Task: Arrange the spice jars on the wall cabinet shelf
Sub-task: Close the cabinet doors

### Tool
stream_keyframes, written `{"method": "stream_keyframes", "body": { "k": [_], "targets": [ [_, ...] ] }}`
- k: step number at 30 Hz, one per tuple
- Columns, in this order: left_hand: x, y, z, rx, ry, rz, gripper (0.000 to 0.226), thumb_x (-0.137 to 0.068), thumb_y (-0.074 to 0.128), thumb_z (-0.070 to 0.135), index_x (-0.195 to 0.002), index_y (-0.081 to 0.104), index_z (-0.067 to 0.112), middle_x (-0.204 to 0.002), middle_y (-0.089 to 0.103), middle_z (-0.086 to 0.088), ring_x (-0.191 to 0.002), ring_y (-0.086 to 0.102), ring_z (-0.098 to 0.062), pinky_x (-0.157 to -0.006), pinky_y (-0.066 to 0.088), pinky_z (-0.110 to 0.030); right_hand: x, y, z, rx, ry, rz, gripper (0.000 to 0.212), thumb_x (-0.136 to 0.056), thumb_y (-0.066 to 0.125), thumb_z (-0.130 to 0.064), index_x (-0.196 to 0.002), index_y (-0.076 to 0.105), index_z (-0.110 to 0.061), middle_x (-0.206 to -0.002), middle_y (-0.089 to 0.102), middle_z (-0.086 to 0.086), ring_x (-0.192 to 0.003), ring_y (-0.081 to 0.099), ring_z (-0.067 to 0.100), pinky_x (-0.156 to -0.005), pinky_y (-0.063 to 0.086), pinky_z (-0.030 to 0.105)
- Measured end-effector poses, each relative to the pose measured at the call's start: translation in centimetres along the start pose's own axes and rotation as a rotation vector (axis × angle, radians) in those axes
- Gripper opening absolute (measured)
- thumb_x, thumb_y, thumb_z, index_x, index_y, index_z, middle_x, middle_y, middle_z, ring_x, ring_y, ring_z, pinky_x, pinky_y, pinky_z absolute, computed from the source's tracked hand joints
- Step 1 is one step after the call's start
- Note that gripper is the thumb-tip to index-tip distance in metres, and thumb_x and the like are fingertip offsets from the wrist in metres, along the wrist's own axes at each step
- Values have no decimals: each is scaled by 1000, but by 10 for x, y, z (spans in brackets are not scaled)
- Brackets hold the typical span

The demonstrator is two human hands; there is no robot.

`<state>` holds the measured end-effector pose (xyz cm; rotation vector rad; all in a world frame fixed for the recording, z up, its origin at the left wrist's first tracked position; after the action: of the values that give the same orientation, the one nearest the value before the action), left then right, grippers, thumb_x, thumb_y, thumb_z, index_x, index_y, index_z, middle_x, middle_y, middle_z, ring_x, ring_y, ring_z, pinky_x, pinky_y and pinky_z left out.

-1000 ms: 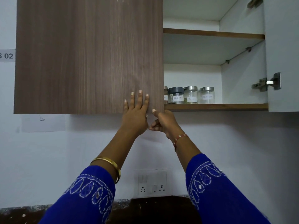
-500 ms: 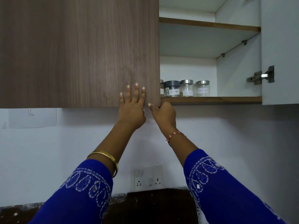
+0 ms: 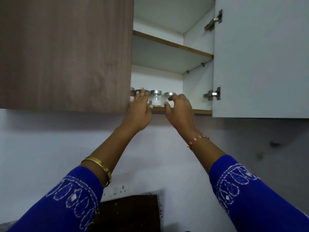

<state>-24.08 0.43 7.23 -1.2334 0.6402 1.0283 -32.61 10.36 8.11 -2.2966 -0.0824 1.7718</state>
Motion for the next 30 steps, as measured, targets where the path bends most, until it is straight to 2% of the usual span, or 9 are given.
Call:
{"method": "stream_keyframes", "body": {
  "k": [5,9,14,20,23,27,28,30],
  "targets": [
    [-12,42,100,160,146,-32,51,-96,36,9,-145,23,12,-158,7,-8,-146,3,-21,-118,6,-37,-9,-88,50,182,-5,77,32,-93,49,-19,-118,60,-2,-116,58,18,-110,54,31,-92,41,35],
    [-17,80,183,267,249,-30,49,-96,35,9,-145,25,13,-157,11,-8,-146,6,-18,-118,5,-34,-11,-171,101,339,-9,171,32,-93,49,-19,-117,60,-1,-116,58,19,-109,53,32,-89,42,35],
    [-26,131,278,402,319,-4,48,-96,34,8,-144,28,13,-157,15,-6,-146,8,-17,-120,6,-34,-16,-281,169,553,1,277,34,-92,48,-19,-119,59,-3,-119,56,17,-112,50,32,-92,43,37],
    [-35,184,392,500,416,4,47,-97,35,12,-144,28,14,-157,16,-6,-146,10,-19,-117,7,-30,-7,-385,225,701,8,377,37,-91,49,-22,-123,56,-3,-119,56,17,-113,50,29,-92,40,31],
    [-38,203,436,519,446,-1,48,-97,36,15,-144,27,14,-157,15,-5,-146,10,-19,-117,7,-31,-2,-406,256,664,90,347,43,-93,50,-29,-129,52,-5,-125,54,16,-116,49,27,-93,40,28],
    [-45,226,471,513,453,-8,50,-97,39,20,-145,25,15,-158,13,-5,-146,9,-21,-118,11,-36,2,-402,303,448,246,214,48,-94,49,-34,-132,50,-3,-128,54,17,-118,51,28,-95,43,33],
    [-47,229,475,499,449,2,51,-97,39,22,-145,23,15,-158,11,-5,-146,7,-21,-118,11,-37,4,-398,312,342,276,191,45,-95,48,-33,-128,53,-3,-123,59,15,-112,55,26,-91,45,32],
    [-54,231,478,463,426,53,54,-96,41,25,-146,21,15,-158,7,-5,-147,4,-21,-117,13,-36,8,-385,324,83,316,159,34,-97,44,-30,-109,63,-4,-93,66,6,-83,59,12,-71,45,21]
  ]
}}
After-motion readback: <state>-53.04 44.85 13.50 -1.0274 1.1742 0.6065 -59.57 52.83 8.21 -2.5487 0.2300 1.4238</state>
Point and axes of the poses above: each hand's wrist, its own x-axis away from the middle knuckle, its own y-axis out of the palm, z = x × y, the point moved 9 cm from there along -x, towards the middle knuckle
